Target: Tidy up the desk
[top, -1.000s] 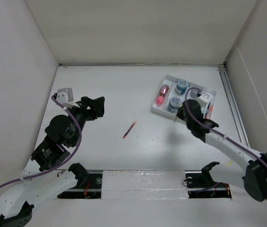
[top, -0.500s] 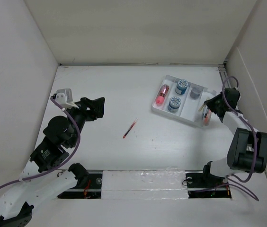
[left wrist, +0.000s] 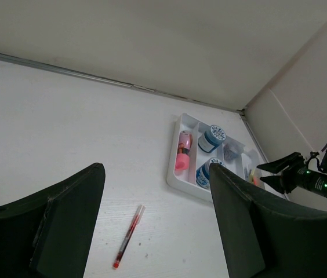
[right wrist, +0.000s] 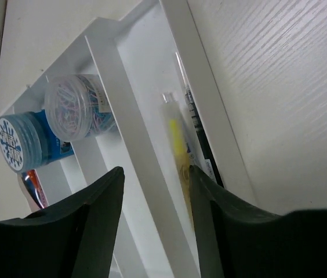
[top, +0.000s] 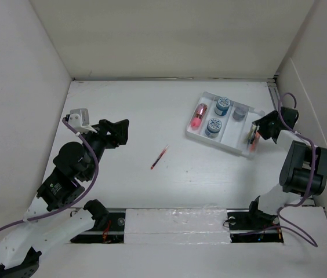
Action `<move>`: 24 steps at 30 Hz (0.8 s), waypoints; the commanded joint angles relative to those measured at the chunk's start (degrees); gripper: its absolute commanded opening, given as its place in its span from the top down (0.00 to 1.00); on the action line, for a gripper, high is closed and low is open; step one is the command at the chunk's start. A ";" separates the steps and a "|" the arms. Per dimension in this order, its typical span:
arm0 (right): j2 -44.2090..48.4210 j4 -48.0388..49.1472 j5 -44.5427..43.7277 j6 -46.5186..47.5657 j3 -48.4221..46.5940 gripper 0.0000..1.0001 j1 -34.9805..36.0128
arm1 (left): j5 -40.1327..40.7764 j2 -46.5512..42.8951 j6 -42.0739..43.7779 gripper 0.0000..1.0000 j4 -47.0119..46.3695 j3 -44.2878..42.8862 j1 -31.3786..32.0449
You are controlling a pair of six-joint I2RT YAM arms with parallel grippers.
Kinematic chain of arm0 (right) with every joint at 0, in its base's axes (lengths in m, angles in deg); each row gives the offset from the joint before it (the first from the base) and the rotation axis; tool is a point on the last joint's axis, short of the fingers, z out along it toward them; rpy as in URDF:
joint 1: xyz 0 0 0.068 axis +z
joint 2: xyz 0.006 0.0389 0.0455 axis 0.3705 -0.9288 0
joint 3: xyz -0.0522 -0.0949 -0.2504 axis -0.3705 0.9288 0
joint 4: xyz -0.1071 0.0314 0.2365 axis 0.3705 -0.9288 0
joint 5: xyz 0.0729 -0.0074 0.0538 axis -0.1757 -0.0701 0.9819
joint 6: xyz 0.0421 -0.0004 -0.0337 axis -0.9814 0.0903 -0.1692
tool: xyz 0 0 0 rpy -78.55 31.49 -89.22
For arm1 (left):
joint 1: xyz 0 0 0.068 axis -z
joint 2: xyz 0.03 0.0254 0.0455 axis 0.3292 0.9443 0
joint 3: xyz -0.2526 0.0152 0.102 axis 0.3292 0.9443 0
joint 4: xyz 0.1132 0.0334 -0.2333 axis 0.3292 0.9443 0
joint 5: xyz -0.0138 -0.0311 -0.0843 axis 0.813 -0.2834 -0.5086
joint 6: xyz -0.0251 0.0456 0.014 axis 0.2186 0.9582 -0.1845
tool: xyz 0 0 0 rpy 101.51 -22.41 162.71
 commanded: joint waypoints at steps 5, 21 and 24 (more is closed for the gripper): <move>7.18 3.75 -1.09 -0.28 -0.59 0.32 3.48 | -0.51 -0.03 0.66 0.31 -2.83 -0.03 -0.22; 11.68 3.38 -21.93 6.22 -1.99 0.99 47.50 | -0.43 0.67 1.10 0.31 -2.74 -0.03 -0.22; 6.33 2.27 -26.30 5.52 -5.06 0.66 57.96 | -0.43 0.85 1.19 0.31 -3.01 0.23 -0.22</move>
